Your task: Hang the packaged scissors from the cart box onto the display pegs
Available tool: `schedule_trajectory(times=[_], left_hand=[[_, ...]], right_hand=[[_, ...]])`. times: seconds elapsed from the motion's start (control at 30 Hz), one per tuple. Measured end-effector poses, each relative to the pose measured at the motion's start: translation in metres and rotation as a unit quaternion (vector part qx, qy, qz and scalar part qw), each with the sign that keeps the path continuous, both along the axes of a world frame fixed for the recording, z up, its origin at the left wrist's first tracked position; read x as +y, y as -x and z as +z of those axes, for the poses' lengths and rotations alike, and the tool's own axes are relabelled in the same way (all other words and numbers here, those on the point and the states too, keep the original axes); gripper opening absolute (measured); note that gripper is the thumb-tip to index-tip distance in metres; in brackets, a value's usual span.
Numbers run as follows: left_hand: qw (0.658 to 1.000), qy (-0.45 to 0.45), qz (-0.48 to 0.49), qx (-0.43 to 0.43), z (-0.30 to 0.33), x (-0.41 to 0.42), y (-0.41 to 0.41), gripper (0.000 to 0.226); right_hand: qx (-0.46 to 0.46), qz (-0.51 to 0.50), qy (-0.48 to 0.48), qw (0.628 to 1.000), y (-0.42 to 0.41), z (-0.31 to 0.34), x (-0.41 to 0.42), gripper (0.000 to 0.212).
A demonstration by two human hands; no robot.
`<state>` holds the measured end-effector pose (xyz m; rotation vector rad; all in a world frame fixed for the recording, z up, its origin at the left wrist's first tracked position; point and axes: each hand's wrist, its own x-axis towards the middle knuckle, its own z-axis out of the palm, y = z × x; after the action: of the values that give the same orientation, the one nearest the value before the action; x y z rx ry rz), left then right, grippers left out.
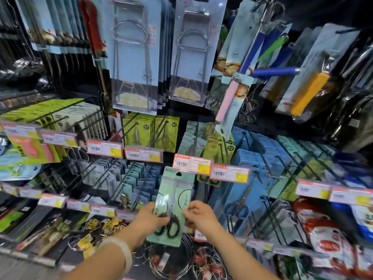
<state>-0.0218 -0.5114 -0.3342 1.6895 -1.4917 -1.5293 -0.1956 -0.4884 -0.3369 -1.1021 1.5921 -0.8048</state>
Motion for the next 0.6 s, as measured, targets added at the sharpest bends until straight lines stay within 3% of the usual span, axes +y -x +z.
schedule_trajectory(times=[0.13,0.23,0.43,0.6], left_hand=[[0.999,0.043,-0.010,-0.023,0.002,0.000,0.013,0.027],[0.997,0.080,-0.010,-0.005,0.008,-0.002,0.025,0.014],[0.992,0.122,0.011,0.014,0.025,-0.017,0.042,0.021],[0.993,0.109,0.023,0.042,0.017,-0.018,0.045,0.022]], right_hand=[[0.058,-0.020,0.062,0.996,0.009,0.007,0.006,0.023],[0.042,-0.040,0.083,0.995,0.020,0.013,0.005,0.022],[0.031,-0.084,0.115,0.989,0.030,0.027,-0.012,0.008],[0.022,-0.088,0.107,0.990,0.031,0.019,-0.016,0.012]])
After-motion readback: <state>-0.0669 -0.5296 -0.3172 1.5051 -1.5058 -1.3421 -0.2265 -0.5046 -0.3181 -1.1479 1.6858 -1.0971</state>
